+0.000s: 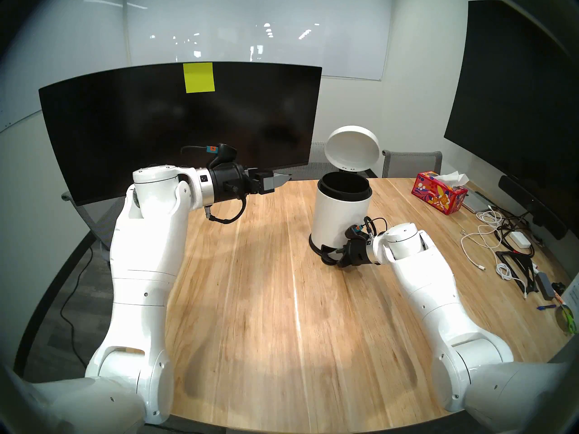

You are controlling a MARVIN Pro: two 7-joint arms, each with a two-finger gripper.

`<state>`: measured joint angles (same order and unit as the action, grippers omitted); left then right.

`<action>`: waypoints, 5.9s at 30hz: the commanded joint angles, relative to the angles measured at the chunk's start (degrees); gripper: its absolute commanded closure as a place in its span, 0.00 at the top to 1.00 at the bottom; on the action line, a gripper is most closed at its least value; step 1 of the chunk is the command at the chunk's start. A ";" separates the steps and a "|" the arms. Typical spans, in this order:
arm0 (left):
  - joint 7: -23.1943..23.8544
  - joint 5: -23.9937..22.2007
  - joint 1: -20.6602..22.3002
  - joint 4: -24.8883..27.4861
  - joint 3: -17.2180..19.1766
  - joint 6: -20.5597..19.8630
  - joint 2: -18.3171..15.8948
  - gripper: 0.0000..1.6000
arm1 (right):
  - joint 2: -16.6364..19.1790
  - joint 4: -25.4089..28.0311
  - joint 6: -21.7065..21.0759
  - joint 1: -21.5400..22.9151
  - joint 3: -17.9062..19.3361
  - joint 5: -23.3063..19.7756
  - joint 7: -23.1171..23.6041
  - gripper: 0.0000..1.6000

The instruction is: Peel the sticky note off the monitor, open the trash can lid and drop the sticker into the trash can

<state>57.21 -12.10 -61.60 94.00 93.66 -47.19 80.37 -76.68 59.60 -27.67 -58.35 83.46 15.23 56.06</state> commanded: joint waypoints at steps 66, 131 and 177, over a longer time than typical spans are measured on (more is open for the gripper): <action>4.94 1.66 3.05 -6.61 2.00 14.73 -4.65 1.00 | 0.45 -0.11 -0.01 -0.27 0.11 0.18 -0.17 0.00; 5.59 2.50 3.14 -6.67 2.51 14.62 -4.13 1.00 | 0.45 -0.11 -0.01 -0.27 0.11 0.18 -0.17 0.00; -9.27 1.43 -1.05 -5.87 11.33 29.55 4.44 1.00 | 0.45 -0.12 -0.01 -0.26 0.11 0.17 -0.16 0.00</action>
<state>48.92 -9.70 -66.34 90.64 103.32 -22.13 84.16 -76.62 59.59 -27.67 -58.37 83.49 15.23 56.04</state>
